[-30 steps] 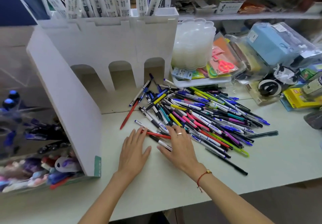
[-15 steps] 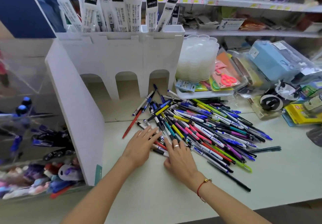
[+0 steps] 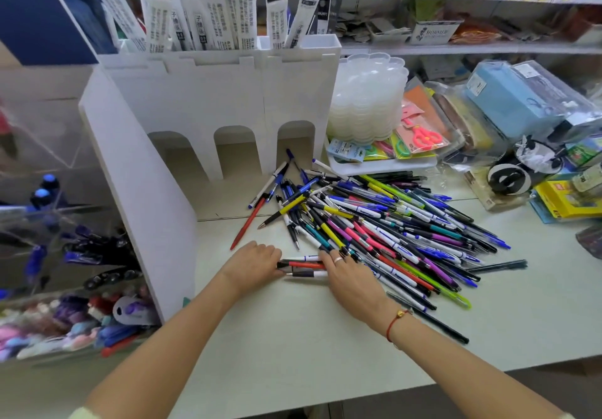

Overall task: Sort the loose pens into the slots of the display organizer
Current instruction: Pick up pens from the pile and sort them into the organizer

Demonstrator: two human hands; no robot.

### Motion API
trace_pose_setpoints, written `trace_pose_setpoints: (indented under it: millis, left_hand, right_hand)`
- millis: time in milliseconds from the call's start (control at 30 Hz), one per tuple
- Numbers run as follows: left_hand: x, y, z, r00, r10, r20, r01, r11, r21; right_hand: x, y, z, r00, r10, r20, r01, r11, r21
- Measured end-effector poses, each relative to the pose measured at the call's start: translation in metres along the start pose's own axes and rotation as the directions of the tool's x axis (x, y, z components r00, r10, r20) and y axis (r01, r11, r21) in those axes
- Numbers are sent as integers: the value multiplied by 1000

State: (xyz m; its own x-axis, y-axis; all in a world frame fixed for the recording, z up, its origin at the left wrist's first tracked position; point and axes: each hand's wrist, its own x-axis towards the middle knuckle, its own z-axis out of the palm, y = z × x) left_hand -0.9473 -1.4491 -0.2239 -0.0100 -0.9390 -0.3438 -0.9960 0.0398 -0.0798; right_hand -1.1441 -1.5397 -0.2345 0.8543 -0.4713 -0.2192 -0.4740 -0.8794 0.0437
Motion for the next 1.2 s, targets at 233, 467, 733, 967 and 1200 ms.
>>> trace_pose_setpoints:
  millis: [233,467,733,967,1200]
  left_hand:
    - [-30,0,8,980,-198,-2,181,899,-398]
    - [-62,44,-48,864,-350,363,-2,-722,-692]
    - [-134,65,-106,739,-626,249,-220,-574,-789]
    - [-205,23,-110,594,-766,246,-286,-487,-825]
    - [-289,-23,-98,625,-765,155,-409,-490,-770]
  right_hand:
    - [-8,27,-11,982,0,189,-96,861,500]
    - [-32,4,-87,935,-107,339,-349,-454,820]
    - [-51,-61,-154,944,-233,232,-281,-208,937]
    - [-47,-124,-196,822,-483,302,-365,-40,930]
    - [-32,-187,-224,672,-671,314,-327,112,938]
